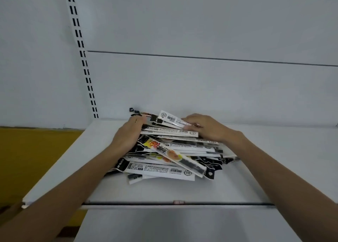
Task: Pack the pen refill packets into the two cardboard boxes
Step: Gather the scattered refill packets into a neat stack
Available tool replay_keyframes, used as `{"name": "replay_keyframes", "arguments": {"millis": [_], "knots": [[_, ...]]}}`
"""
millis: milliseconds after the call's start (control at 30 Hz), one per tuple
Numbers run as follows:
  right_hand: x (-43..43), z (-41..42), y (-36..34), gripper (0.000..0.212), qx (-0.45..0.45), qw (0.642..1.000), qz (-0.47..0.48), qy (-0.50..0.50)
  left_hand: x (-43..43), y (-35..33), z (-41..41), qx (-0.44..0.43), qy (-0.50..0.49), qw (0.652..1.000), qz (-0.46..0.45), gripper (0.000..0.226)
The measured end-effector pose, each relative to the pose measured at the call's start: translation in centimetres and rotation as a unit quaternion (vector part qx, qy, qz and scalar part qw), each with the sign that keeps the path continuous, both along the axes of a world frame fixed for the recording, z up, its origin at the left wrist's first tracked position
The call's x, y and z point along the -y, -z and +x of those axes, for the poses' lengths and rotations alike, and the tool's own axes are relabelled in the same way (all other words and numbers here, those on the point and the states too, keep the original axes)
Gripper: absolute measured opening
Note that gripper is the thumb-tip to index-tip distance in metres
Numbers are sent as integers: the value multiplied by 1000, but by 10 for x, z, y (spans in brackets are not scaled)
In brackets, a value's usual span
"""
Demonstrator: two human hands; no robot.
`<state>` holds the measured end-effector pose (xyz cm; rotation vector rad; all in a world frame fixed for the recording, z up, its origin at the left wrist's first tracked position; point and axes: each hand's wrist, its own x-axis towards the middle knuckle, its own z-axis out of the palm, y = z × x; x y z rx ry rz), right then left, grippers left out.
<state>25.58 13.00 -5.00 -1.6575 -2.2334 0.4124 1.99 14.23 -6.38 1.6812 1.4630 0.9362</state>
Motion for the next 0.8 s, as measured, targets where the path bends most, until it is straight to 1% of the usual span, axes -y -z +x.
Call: {"name": "replay_keyframes", "arguments": {"millis": [33,100,167,200,267,300,400,500,633,733,800], "knots": [[2,0,-5,45,-19,1000,2,5,2,-1,-4,-11,2,1000,16,48],[12,8,-12,53,-85,995,13,59,-3,-4,-20,-38,-7,997,66,45],[22,26,-14,51,-136,982,30,129,-20,-9,-41,-62,-39,990,120,44],[28,36,-12,50,-143,976,36,164,-31,-10,-50,-67,-56,987,136,43],[42,51,-6,51,-128,964,45,230,-48,-11,-58,-62,-59,987,133,42],[49,56,-1,51,-124,955,55,265,-52,-9,-57,-54,-48,991,115,42],[70,63,16,51,-168,917,96,348,-54,-4,-38,-24,-5,998,57,44],[79,59,25,47,-239,887,100,382,-51,0,-20,8,-8,999,37,35],[69,36,31,38,-325,854,108,391,-47,8,-9,-19,18,1000,17,48],[58,2,33,32,-373,843,95,377,-37,9,-1,-35,23,999,28,49],[54,-16,30,28,-396,843,79,355,-34,7,-2,-12,21,999,33,50]]}}
